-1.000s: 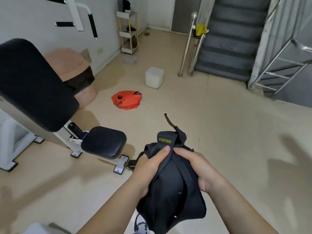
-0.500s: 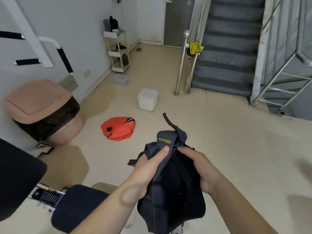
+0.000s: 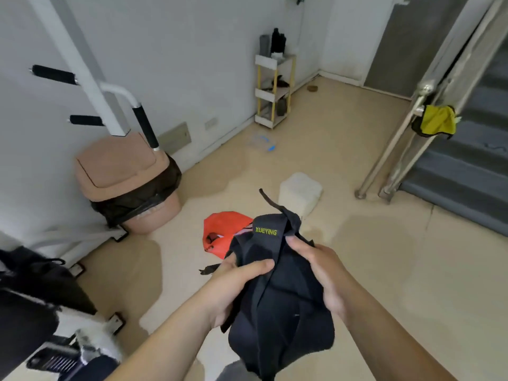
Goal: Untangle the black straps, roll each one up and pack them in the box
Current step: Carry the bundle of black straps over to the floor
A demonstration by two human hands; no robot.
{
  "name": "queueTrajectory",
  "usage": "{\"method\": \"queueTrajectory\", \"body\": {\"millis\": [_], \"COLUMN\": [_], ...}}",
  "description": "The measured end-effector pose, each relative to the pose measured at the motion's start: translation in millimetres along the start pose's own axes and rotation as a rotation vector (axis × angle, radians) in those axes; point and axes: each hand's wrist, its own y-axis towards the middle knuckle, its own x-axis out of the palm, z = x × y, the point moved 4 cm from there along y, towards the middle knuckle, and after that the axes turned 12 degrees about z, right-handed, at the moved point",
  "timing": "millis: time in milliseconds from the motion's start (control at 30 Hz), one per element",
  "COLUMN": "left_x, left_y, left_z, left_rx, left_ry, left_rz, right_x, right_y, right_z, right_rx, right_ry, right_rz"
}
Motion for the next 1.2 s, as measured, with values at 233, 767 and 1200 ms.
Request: {"method": "queueTrajectory", "body": {"millis": [233, 767, 1200], "left_x": [63, 217, 121], "left_y": [186, 524, 676], "left_z": [106, 315, 417], "left_rx": [0.044, 0.051, 0.092], "left_ry": [-0.019, -0.111, -0.363], "left_rz": [0.065, 0.307, 0.685], "right_x": [19, 7, 201], "right_y": [185, 559, 729], "right_z": [-129, -398, -505], "right_rx": [-0.002, 0.003, 0.049], "right_ry": [-0.052, -0.257, -0.589], "right_rz": [0.015, -0.269, -0.713]}}
